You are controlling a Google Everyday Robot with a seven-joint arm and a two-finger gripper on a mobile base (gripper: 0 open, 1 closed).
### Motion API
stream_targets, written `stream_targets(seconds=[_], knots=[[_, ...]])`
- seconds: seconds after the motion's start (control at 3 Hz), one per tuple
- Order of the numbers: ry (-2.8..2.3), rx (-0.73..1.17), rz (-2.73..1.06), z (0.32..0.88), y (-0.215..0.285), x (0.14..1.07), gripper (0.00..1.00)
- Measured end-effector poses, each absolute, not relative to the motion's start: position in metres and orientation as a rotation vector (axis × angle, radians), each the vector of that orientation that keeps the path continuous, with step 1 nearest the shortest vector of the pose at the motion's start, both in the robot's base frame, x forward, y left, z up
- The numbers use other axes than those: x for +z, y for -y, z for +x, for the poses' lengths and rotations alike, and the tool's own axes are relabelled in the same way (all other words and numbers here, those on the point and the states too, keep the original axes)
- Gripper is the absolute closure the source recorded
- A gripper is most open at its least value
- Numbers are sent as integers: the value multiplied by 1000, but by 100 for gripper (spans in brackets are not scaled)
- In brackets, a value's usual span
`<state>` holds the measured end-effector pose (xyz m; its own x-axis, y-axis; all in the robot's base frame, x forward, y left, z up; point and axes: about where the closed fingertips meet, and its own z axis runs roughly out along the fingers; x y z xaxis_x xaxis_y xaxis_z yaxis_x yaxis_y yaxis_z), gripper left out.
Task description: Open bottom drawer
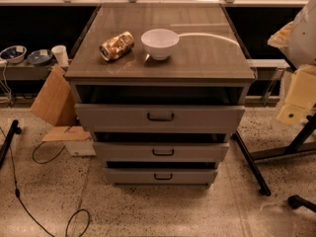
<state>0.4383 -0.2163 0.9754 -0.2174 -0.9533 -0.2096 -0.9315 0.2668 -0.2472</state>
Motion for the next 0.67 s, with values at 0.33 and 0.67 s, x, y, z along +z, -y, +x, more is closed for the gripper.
stream_targets(seconds=[0.33, 0.67], knots=[[-2213, -90, -1734, 438, 216, 972, 0], [-2150, -50, -1795, 431, 205, 943, 0]])
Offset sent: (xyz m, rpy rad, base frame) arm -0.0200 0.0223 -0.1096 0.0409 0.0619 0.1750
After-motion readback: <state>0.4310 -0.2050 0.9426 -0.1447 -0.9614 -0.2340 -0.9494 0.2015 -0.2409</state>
